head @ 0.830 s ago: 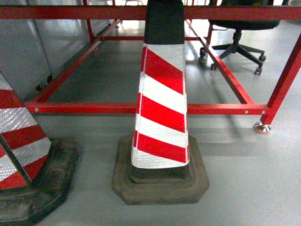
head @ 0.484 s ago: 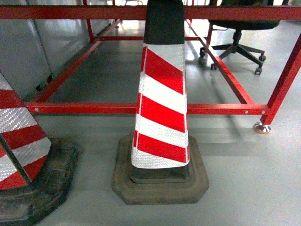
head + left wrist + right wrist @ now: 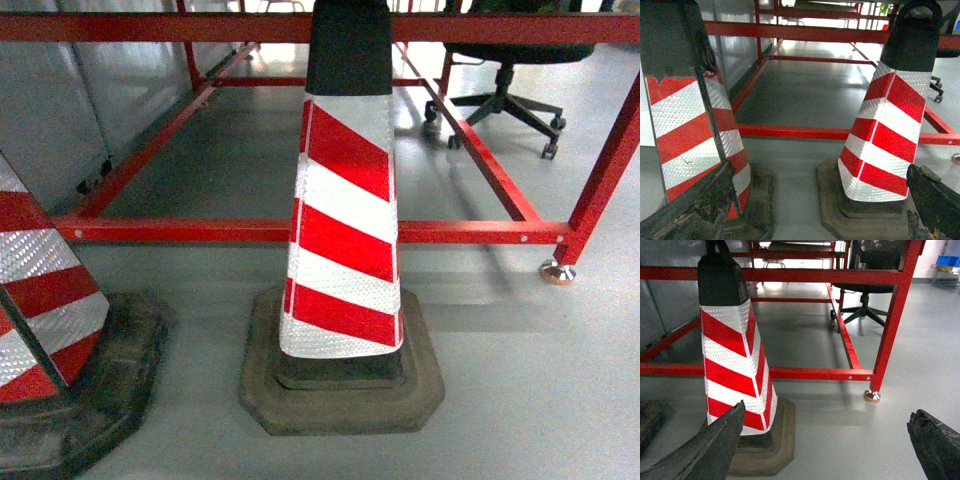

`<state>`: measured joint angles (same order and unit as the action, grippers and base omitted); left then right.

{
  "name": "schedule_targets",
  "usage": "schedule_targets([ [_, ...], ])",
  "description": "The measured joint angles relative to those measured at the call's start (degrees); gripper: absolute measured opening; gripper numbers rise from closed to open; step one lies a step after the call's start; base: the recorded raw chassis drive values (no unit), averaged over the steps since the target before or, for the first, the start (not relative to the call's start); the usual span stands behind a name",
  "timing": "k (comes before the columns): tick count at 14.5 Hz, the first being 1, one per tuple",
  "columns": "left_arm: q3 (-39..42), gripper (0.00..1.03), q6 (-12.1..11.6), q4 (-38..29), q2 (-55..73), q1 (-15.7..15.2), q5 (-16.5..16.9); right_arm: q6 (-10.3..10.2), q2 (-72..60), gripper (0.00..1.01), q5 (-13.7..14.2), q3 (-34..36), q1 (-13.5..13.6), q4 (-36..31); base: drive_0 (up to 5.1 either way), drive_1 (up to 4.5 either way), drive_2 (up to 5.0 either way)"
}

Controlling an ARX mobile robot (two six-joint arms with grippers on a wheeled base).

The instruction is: Sort blue parts and orange caps into right shelf containers

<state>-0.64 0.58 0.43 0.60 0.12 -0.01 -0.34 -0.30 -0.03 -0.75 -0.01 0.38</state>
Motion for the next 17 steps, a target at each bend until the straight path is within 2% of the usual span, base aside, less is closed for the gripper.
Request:
schedule_targets([
  [17, 0.00, 0.98, -0.04, -0.17, 0.00, 0.00, 0.04, -0.02, 0.00, 0.98, 0.00, 0.00, 0.00, -0.09, 0.0, 0.00, 0.0],
])
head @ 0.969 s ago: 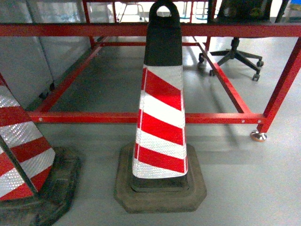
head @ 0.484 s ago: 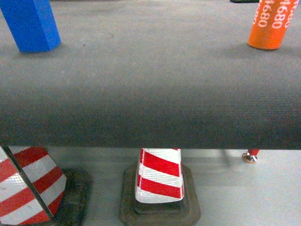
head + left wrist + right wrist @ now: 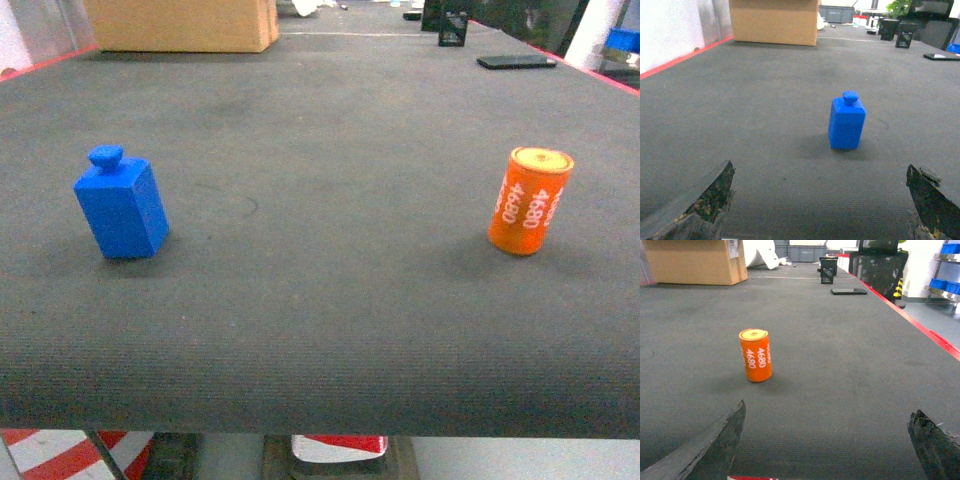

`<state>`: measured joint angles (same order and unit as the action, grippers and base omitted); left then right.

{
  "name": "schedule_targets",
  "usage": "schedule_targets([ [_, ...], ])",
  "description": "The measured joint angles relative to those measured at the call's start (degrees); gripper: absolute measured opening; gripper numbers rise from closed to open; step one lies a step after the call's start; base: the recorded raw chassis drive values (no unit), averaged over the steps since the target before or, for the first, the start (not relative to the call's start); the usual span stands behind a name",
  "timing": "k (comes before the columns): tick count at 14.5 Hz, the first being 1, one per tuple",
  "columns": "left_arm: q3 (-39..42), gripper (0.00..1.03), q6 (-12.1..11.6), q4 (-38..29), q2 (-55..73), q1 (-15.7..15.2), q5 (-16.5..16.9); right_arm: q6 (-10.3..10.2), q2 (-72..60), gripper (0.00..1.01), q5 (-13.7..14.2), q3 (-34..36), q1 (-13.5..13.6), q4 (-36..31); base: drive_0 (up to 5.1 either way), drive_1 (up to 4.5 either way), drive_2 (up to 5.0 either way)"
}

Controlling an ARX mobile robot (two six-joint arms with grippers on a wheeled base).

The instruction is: Sort blue parts and orange caps into right shelf containers

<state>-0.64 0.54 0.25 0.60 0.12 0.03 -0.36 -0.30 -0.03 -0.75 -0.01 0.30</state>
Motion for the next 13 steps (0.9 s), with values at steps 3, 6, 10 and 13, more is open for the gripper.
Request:
schedule_targets([
  [3, 0.00, 0.98, 0.02, -0.13, 0.00, 0.00, -0.09, 0.02, 0.00, 0.98, 0.00, 0.00, 0.00, -0.17, 0.0, 0.00, 0.0],
  [6, -0.11, 0.98, 0.00, -0.59, 0.00, 0.00, -0.11, 0.02, 0.00, 0.98, 0.00, 0.00, 0.00, -0.57, 0.0, 0.00, 0.0],
  [10, 0.00, 0.98, 0.02, 0.00, -0.02, 0.00, -0.04, 0.02, 0.00, 0.98, 0.00, 0.00, 0.00, 0.02, 0.0, 0.00, 0.0],
  [13, 0.00, 0.98, 0.02, -0.02, 0.00, 0.00, -0.04, 0.02, 0.00, 0.98, 0.00, 0.00, 0.00, -0.02, 0.0, 0.00, 0.0],
])
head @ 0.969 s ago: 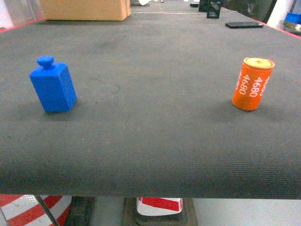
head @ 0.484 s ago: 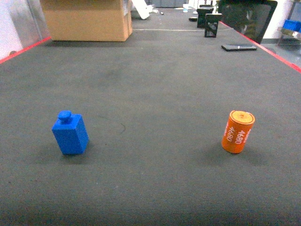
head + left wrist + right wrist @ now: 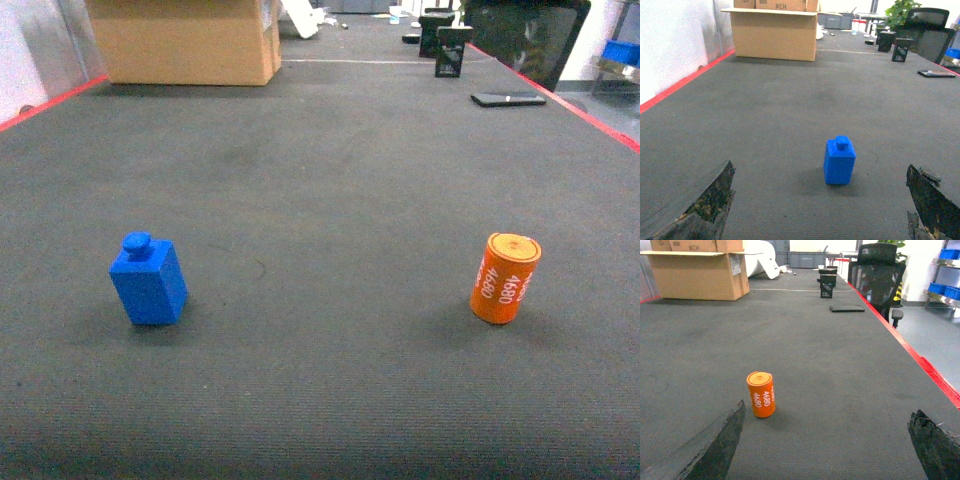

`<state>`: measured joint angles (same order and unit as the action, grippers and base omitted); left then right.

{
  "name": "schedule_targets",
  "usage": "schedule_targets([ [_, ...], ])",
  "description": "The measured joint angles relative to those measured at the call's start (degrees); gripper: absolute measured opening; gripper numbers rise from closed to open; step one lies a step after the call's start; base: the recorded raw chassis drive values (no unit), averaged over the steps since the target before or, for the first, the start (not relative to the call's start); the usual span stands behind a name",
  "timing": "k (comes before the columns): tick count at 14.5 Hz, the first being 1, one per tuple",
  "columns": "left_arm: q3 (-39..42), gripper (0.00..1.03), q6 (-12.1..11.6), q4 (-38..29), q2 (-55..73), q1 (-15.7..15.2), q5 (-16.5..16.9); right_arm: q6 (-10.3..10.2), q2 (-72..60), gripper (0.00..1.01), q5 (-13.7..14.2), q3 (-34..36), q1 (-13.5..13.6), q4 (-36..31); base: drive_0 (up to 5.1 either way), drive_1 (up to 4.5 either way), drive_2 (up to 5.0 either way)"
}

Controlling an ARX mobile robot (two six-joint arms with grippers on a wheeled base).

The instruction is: Sort blue parts and orange caps into right shelf containers

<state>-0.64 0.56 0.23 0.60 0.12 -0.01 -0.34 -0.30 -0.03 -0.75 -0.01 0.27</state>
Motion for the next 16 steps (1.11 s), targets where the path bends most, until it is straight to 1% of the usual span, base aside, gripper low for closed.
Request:
schedule_targets([
  [16, 0.00, 0.98, 0.00, 0.00, -0.02, 0.00, 0.00, 0.00, 0.00, 0.98, 0.00, 0.00, 0.00, 0.00, 0.0, 0.00, 0.0],
])
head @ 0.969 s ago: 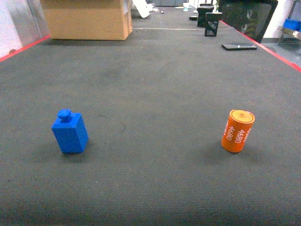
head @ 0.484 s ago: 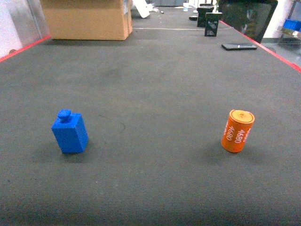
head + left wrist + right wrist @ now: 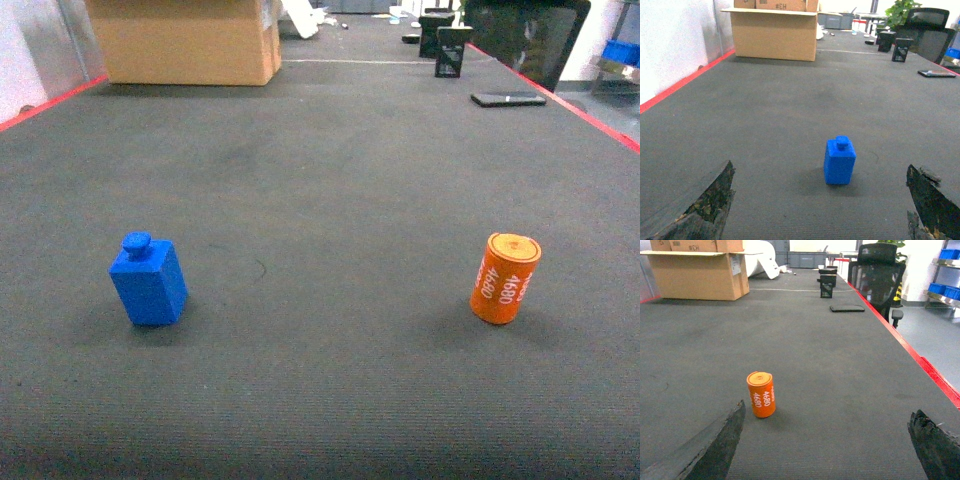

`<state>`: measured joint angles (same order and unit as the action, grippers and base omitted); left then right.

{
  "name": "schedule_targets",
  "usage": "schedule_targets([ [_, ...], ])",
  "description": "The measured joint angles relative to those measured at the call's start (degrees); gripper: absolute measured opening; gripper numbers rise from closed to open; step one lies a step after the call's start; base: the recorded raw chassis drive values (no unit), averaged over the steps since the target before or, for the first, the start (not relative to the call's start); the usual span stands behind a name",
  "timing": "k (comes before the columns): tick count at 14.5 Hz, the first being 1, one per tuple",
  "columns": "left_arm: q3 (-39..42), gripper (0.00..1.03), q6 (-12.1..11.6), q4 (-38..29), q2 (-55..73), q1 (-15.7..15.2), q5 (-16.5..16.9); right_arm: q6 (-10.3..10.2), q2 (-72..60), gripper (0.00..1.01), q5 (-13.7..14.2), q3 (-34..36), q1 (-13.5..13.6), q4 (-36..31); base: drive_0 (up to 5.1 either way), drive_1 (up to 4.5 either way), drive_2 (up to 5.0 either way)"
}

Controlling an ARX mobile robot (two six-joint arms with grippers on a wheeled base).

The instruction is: Sort blue parts and orange caps into right shelf containers

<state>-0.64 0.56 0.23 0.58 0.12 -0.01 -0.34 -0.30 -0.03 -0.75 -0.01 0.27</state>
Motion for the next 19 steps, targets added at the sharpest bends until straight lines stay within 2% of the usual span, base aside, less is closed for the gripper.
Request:
schedule_targets([
  [12, 0.00, 0.98, -0.04, 0.15, 0.04, 0.02, -0.24, 0.11, -0.09, 0.98, 0.55, -0.02, 0.11, 0.37, 0.0, 0.00, 0.0],
  [13, -1.14, 0.98, -0.66, -3.80, 10.86, 9.55, -16.50, 0.52, -9.73, 0.98, 16.87, -0.90, 10.32, -1.84, 0.0, 0.00, 0.0],
  [14, -1.22, 0.98, -0.59, -11.85, 19.26, 13.44, -20.94, 0.81, -16.76, 0.98, 22.05, -1.07, 15.10, -9.31, 0.0, 0.00, 0.0],
  [15, -1.66, 0.98, -0.52, -19.58, 26.97, 13.86, -22.49, 1.09, -23.76, 0.98, 23.80, -2.05, 17.27, -16.13, 0.0, 0.00, 0.0],
  [16, -3.54, 0.98, -0.09, -29.33, 37.05, 13.09, -22.18, 1.05, -33.46, 0.98, 23.02, -4.61, 18.56, -24.74, 0.0, 0.00, 0.0],
  [17, -8.09, 0.98, 0.46, -41.35, 50.38, 12.04, -20.06, 1.07, -46.45, 0.98, 20.24, -9.60, 18.73, -35.85, 0.0, 0.00, 0.0],
  [18, -12.66, 0.98, 0.52, -49.05, 60.92, 11.28, -18.16, 1.05, -57.90, 0.98, 18.12, -14.49, 17.94, -43.43, 0.0, 0.00, 0.0],
  [19, -17.11, 0.98, 0.50, -53.51, 71.47, 10.88, -16.87, 0.87, -69.83, 0.98, 16.17, -19.41, 16.33, -48.26, 0.0, 0.00, 0.0],
])
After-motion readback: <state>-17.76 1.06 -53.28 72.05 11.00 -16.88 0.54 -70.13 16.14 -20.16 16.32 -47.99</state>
